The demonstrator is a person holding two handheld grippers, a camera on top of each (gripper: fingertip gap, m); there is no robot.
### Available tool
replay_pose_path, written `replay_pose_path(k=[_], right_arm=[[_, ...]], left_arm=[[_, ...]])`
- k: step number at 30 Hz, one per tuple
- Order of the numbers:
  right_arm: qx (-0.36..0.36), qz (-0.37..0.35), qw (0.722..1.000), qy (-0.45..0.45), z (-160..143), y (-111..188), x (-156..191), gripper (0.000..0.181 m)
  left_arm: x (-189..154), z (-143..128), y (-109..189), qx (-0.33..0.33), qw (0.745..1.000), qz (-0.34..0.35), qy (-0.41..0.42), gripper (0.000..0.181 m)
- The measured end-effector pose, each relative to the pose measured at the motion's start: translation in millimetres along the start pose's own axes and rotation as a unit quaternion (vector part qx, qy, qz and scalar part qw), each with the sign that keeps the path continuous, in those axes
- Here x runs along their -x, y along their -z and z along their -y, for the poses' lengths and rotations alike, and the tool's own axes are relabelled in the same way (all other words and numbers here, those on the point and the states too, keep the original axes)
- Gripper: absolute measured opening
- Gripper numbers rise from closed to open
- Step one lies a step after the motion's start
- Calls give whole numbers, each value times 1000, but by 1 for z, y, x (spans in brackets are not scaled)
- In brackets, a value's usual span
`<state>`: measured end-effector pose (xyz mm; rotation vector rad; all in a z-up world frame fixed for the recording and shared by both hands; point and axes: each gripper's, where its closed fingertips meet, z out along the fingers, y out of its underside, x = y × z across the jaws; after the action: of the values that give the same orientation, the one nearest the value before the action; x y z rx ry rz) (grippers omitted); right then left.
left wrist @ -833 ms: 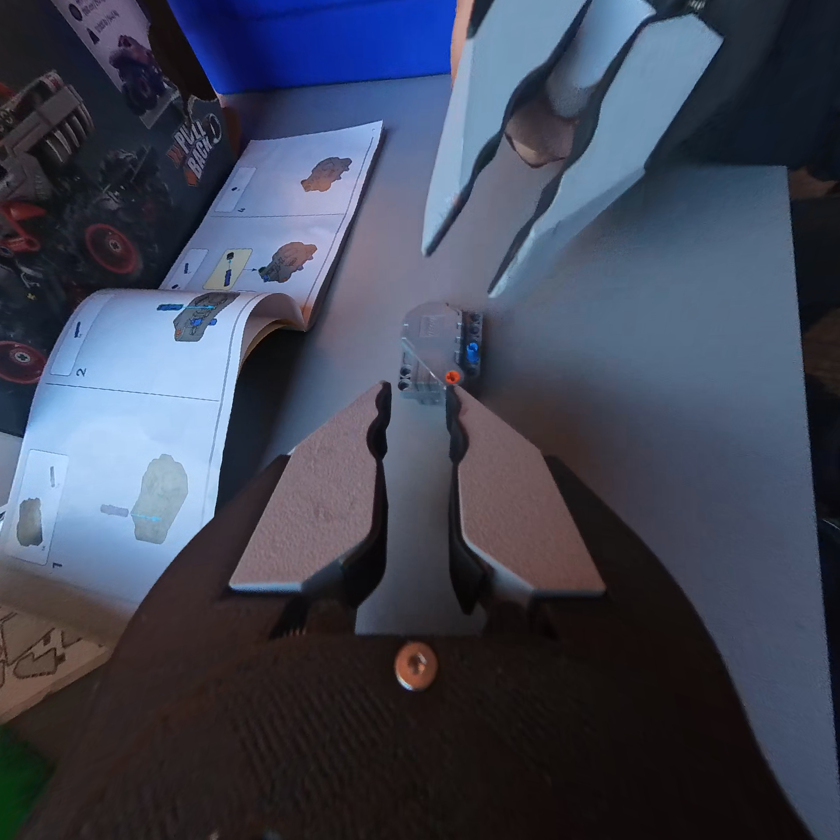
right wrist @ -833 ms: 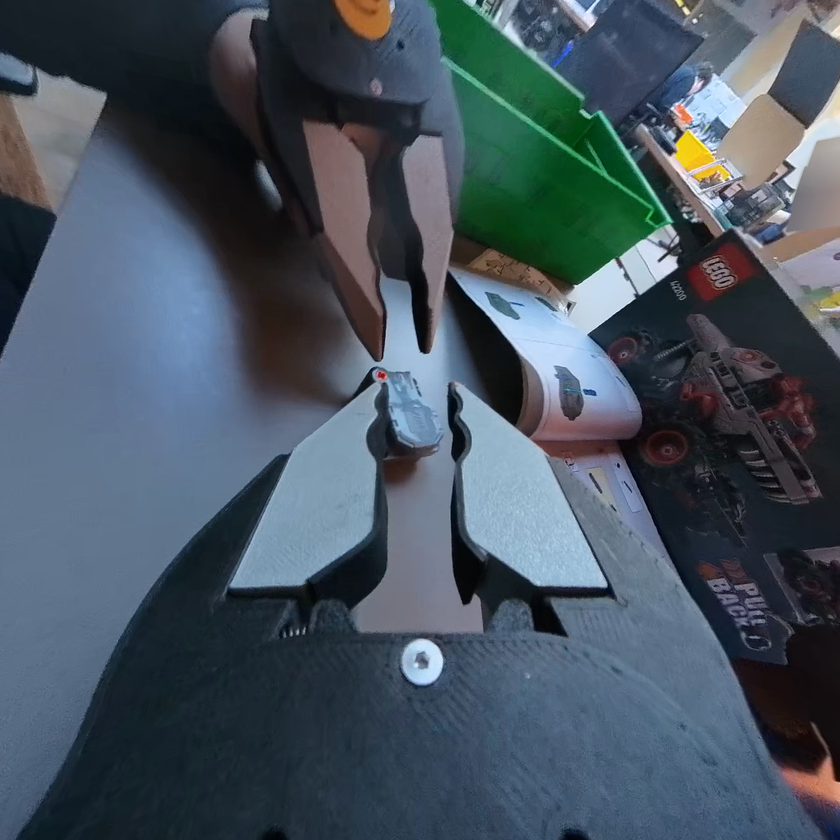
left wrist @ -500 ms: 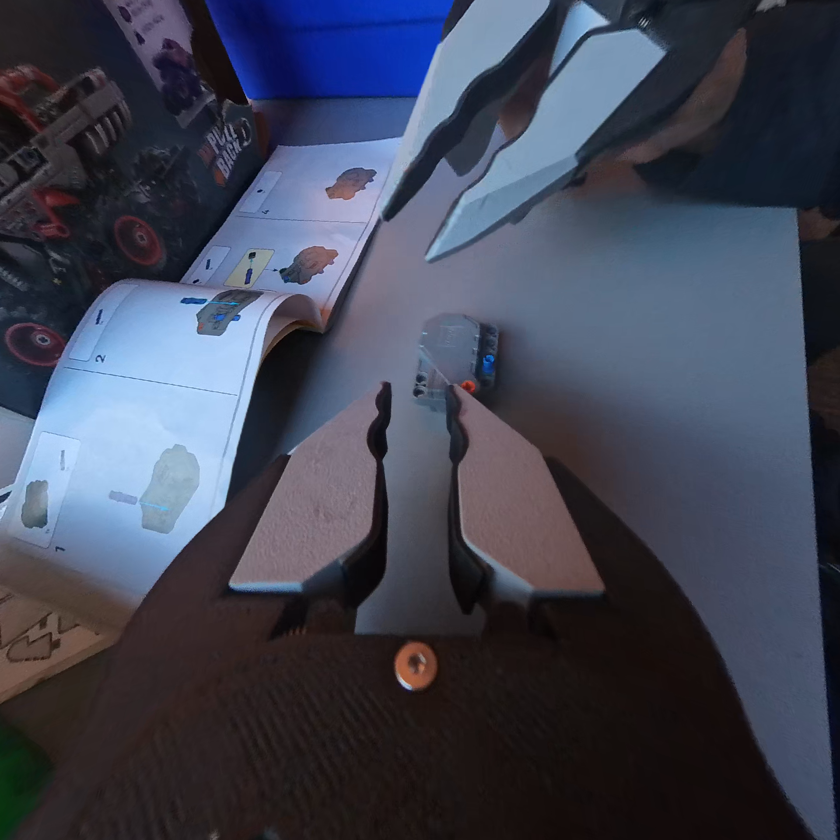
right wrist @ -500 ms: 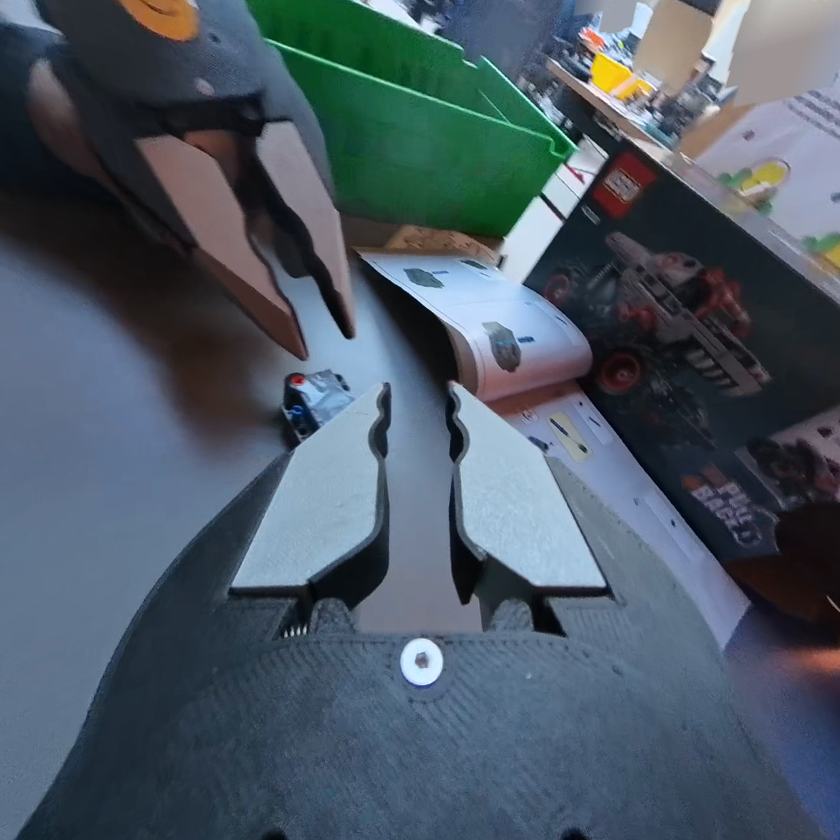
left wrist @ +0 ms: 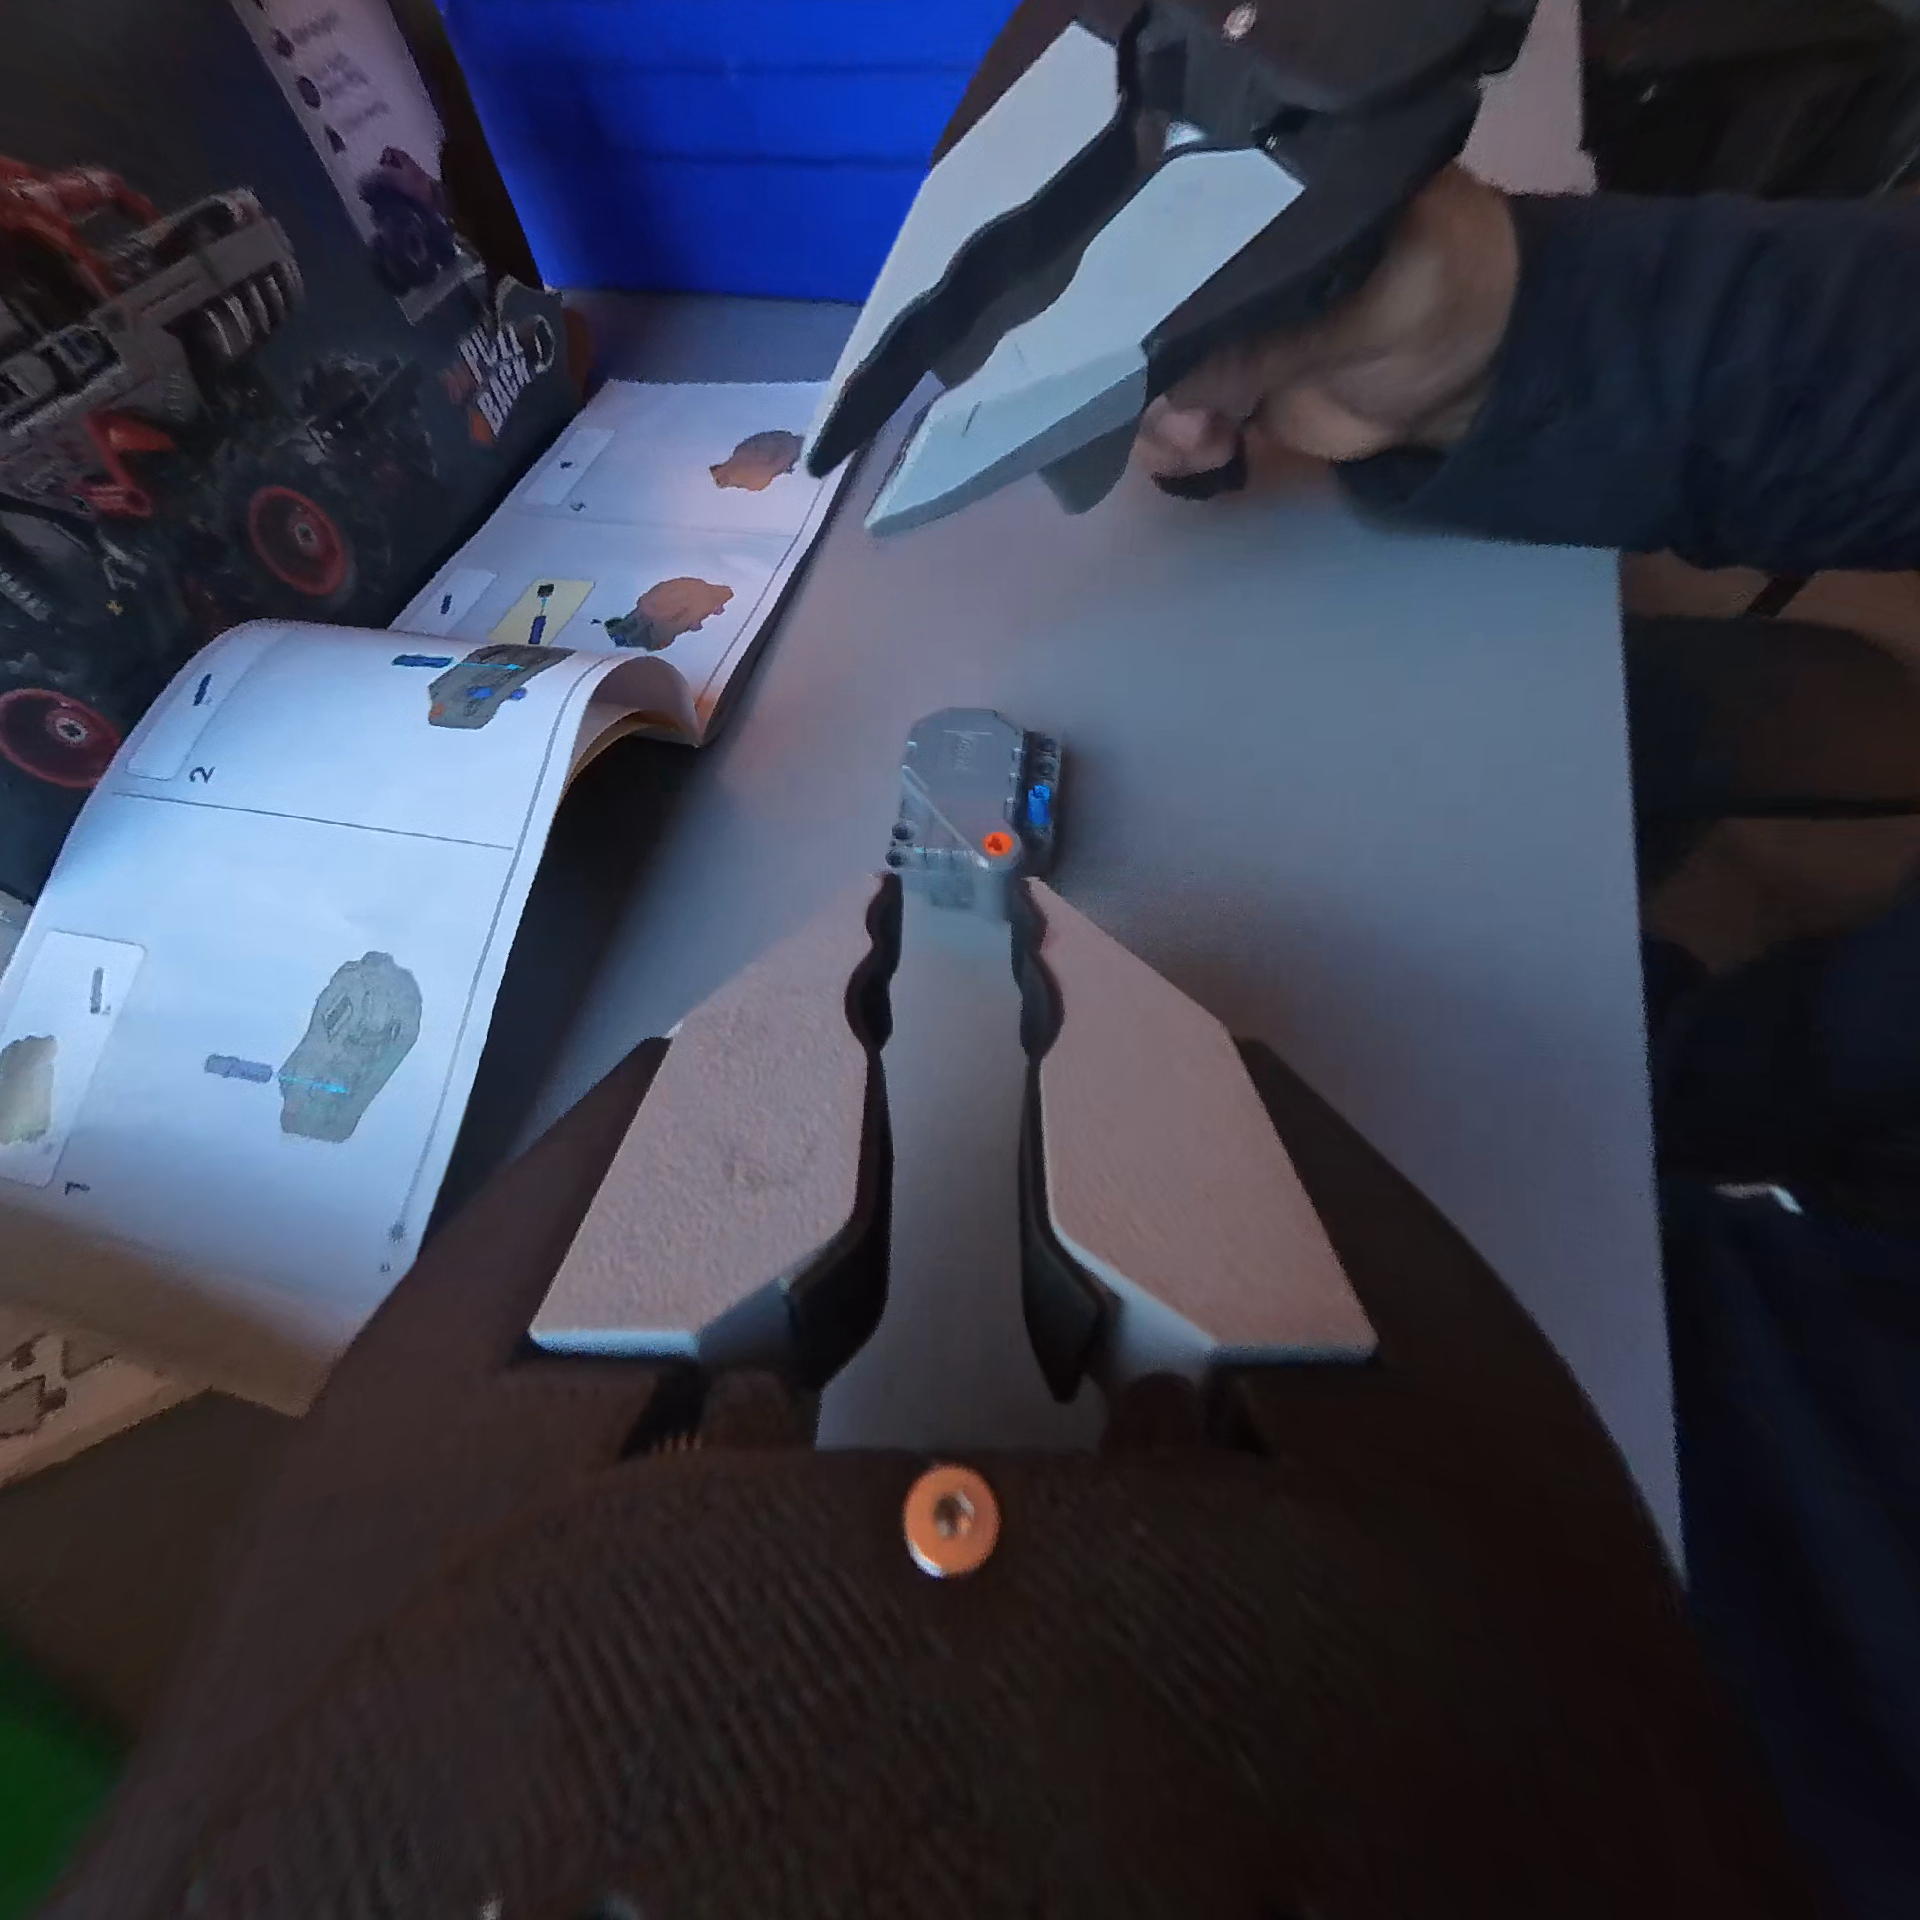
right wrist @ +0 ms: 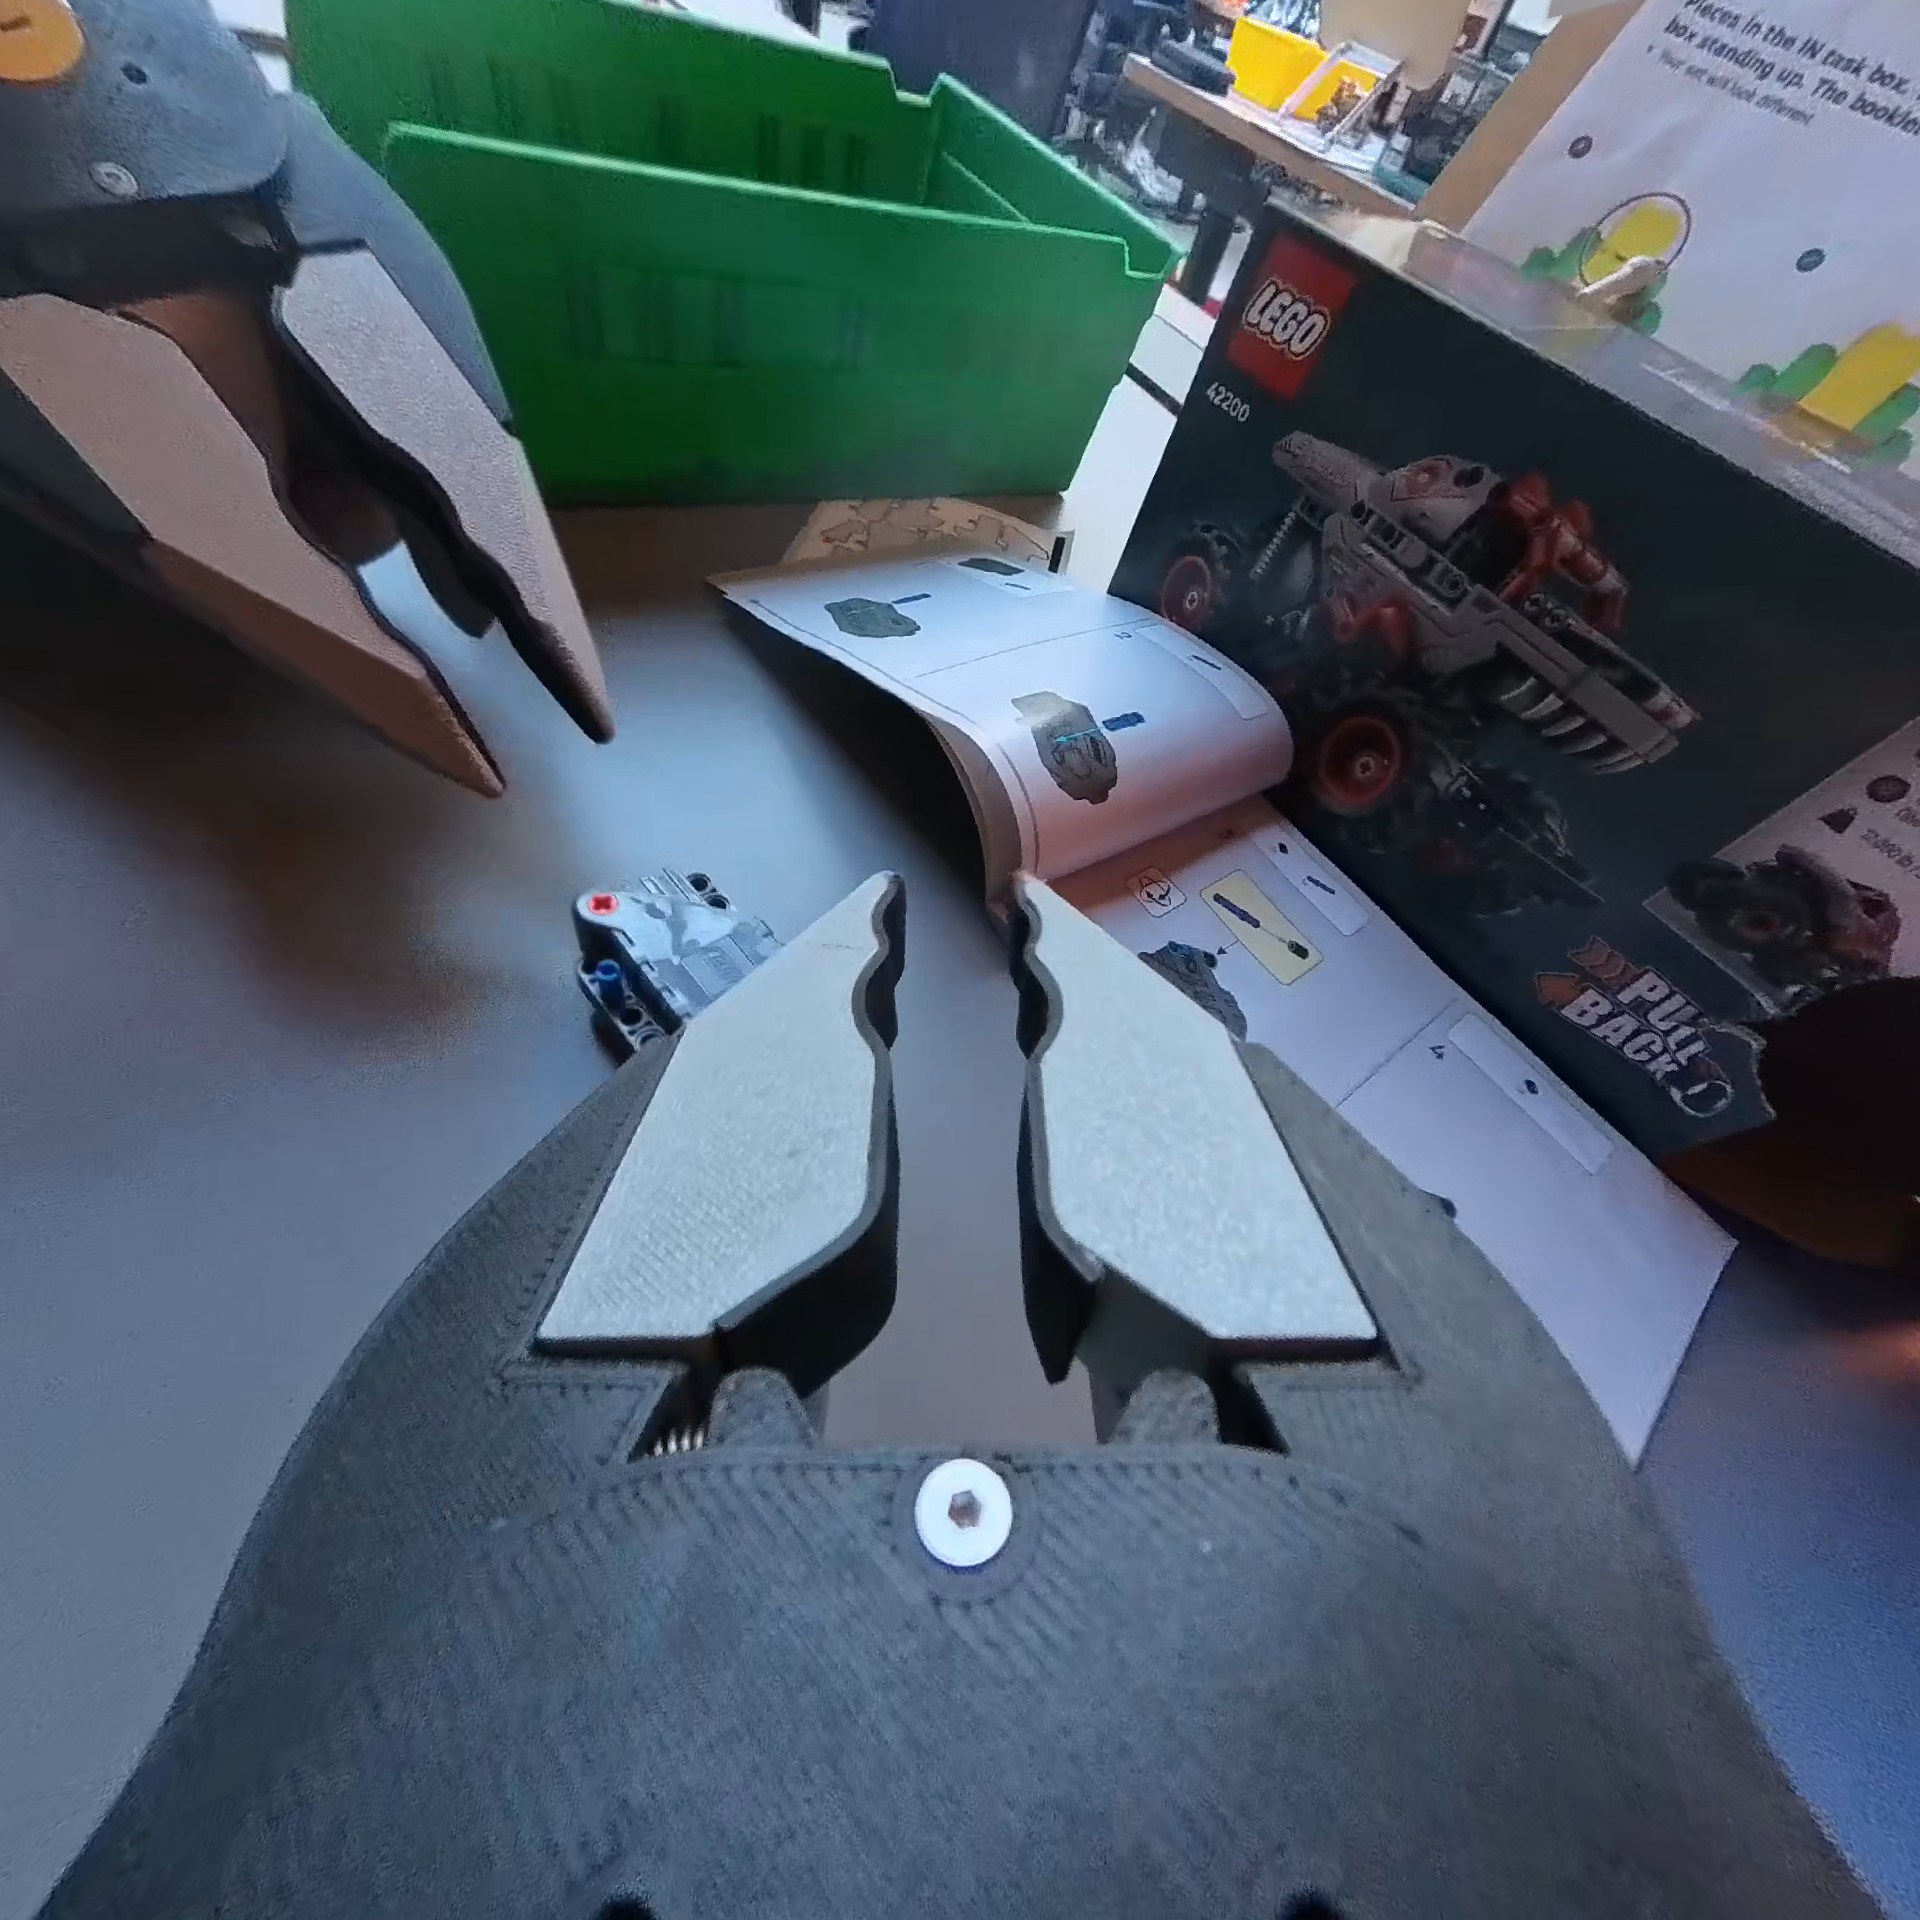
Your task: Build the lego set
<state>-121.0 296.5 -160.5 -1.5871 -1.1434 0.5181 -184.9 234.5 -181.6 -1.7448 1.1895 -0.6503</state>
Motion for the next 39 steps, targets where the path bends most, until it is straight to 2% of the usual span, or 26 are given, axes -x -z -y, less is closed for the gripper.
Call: replay_pose_path(k=[1, 6, 19, 39], right_arm=[[-6, 1, 1000, -4, 2, 0, 0, 15], [-3, 7, 1000, -24, -1, -3, 0, 12], [5, 17, 1000, -10, -3, -22, -2, 9], [-24, -21, 999, 0, 12, -9, -8, 6]], left_arm=[[-1, 0, 4, -6, 1000, -5, 2, 17], [-5, 2, 20, -37, 999, -15, -7, 14], [-3, -3, 31, -40, 998, -3, -42, 12], [6, -3, 33, -44, 999, 9, -15, 11]])
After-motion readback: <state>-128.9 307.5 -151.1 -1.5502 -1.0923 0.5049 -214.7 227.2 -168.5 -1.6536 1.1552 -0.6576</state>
